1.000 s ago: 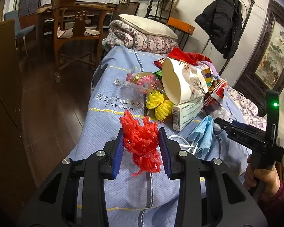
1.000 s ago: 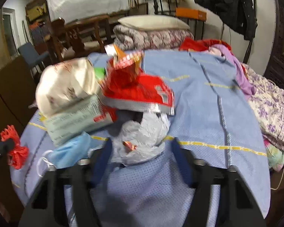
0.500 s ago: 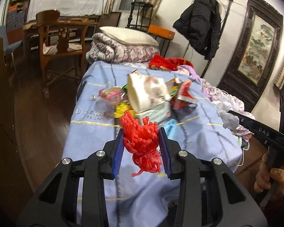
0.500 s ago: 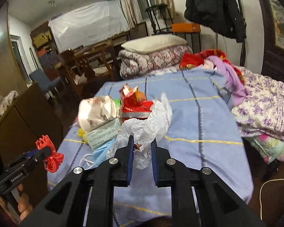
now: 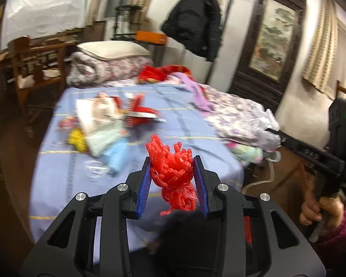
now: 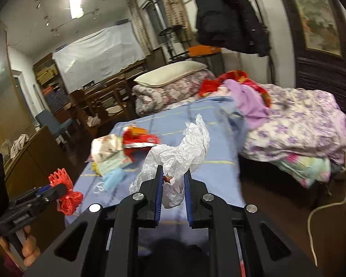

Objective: Collect trash
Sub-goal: 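Carry the red net and white bag to the red wastebasket and release both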

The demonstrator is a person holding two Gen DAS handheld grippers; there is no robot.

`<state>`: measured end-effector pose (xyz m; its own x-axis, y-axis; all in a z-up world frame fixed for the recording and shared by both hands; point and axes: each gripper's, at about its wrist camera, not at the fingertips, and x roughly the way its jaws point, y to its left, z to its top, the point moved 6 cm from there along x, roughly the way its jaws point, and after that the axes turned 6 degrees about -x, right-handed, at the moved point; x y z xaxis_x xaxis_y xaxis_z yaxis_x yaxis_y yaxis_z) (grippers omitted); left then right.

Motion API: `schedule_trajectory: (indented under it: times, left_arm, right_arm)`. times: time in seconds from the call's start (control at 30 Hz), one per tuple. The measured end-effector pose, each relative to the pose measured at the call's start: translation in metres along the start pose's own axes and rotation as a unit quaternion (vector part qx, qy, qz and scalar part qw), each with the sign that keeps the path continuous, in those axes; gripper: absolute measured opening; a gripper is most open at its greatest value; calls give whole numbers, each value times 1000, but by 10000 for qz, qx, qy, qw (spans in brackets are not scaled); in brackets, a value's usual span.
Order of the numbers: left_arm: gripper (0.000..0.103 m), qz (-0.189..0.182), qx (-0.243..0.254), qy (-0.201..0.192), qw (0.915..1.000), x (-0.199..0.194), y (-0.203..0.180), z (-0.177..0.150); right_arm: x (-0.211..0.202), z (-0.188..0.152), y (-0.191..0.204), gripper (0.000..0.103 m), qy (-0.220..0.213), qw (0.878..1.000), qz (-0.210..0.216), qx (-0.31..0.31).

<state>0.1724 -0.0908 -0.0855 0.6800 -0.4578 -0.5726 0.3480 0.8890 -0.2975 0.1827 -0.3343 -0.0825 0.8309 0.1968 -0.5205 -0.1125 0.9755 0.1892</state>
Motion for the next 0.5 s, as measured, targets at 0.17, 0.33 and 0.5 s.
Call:
schedule_trajectory:
  times: [0.17, 0.33, 0.5]
  left_arm:
    - [36, -377, 286, 225, 9986, 3, -52, -18]
    - [37, -520, 690, 425, 9954, 6, -101, -41]
    - [37, -582, 851, 804, 9914, 25, -127, -59]
  right_arm:
    - [-46, -30, -52, 18, -49, 9992, -384, 128]
    - [-74, -82, -112, 19, 127, 9948, -917, 429]
    - [-54, -152, -171, 19, 854, 9850, -1190, 913]
